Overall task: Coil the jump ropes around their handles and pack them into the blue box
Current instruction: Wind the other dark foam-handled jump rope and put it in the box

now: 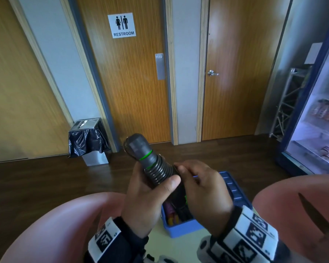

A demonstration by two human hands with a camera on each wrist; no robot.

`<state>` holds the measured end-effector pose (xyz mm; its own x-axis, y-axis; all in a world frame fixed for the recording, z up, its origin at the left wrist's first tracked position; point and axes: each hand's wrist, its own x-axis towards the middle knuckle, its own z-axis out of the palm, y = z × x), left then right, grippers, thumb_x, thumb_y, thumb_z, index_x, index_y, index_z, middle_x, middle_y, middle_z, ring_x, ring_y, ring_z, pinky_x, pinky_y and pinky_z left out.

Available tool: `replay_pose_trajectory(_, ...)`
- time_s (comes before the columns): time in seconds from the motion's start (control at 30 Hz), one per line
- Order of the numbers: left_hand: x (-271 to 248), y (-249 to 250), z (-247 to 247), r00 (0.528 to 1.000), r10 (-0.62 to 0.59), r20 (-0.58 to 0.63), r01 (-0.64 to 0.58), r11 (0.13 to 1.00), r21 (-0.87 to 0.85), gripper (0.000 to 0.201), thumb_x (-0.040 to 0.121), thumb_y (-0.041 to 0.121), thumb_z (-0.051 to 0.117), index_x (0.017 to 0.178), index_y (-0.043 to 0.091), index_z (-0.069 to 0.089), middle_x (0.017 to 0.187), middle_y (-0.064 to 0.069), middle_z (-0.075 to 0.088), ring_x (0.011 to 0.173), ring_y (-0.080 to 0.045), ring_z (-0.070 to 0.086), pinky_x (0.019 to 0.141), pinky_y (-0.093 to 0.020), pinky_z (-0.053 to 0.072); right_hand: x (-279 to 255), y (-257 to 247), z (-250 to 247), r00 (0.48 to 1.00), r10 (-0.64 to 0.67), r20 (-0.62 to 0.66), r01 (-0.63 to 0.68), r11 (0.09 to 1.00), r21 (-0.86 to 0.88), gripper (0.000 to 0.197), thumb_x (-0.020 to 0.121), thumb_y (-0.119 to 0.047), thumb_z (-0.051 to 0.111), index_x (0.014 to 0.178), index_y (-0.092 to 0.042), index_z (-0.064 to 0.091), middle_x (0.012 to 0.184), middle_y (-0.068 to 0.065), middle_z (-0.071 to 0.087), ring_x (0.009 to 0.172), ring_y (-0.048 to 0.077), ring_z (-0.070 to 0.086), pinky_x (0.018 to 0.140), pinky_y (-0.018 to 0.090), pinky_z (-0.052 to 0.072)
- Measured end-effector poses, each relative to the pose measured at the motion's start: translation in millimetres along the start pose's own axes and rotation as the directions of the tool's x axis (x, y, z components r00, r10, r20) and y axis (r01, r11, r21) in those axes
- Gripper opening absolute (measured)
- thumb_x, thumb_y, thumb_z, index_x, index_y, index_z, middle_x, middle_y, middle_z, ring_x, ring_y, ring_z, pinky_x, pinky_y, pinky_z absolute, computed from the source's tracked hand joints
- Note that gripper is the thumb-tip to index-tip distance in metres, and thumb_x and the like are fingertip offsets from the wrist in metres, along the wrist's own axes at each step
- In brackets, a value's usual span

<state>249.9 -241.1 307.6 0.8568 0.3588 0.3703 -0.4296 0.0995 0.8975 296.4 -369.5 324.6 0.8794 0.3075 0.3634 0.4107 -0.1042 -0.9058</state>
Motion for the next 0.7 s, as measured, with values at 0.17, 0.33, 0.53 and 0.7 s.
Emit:
replay_pose_trajectory(0.17, 0.7, 9.2, 4.3, 0.996, 0.086, -0.037, -0.085, 0.996, 0.025, 0.033, 0.063, 0.035, 0.077, 0.093, 0.029, 0.064, 0.081, 0.0, 0.064, 0.078, -0.017, 0.063, 0.072, -0.035, 0.051, -5.4, -7.8, -0.7, 0.999, -0.043, 0.021, 0.042, 0.998, 0.048, 0.014, 0.094, -0.022, 0.065, 0.101, -0.026, 0.076, 0.098, -0.014, 0.068, 0.095, -0.002, 0.064, 0.078, 0.013, 0.049)
replay_pose_trajectory(0.33, -1.2, 8.0, 6.1, 0.98, 0.195, -0.034, -0.186, 0.964, 0.189, 0.084, 0.073, 0.036, 0.067, 0.147, 0.026, 0.03, 0.109, 0.026, 0.066, 0.097, 0.004, 0.063, 0.08, -0.012, 0.048, 1.4, -18.7, -5.5, 0.995, -0.055, 0.086, 0.065, 0.991, -0.115, 0.018, 0.096, -0.023, 0.058, 0.096, -0.027, 0.075, 0.089, -0.015, 0.068, 0.089, 0.001, 0.063, 0.075, 0.018, 0.049)
replay_pose_trajectory(0.53, 1.8, 7.8, 6.7, 0.998, 0.054, 0.042, -0.062, 0.973, 0.223, 0.091, 0.078, 0.058, 0.056, 0.151, 0.053, 0.002, 0.15, 0.035, 0.032, 0.138, 0.009, 0.033, 0.112, -0.019, 0.029, 10.4, -9.3, -3.2, 0.976, -0.174, 0.133, 0.209, 0.919, -0.335, 0.018, 0.097, -0.016, 0.052, 0.094, -0.014, 0.07, 0.087, -0.003, 0.066, 0.081, 0.009, 0.058, 0.072, 0.027, 0.047)
replay_pose_trajectory(0.7, 12.2, 0.4, 1.4, 0.997, -0.048, 0.063, 0.048, 0.999, -0.01, 0.084, 0.069, 0.028, 0.067, 0.146, 0.043, 0.035, 0.116, -0.006, 0.058, 0.107, -0.028, 0.057, 0.098, -0.051, 0.039, 4.3, 4.3, 4.5, 0.947, -0.319, -0.026, 0.295, 0.901, -0.317, 0.019, 0.088, -0.018, 0.054, 0.093, -0.016, 0.072, 0.083, -0.014, 0.063, 0.082, -0.009, 0.052, 0.073, -0.002, 0.034)
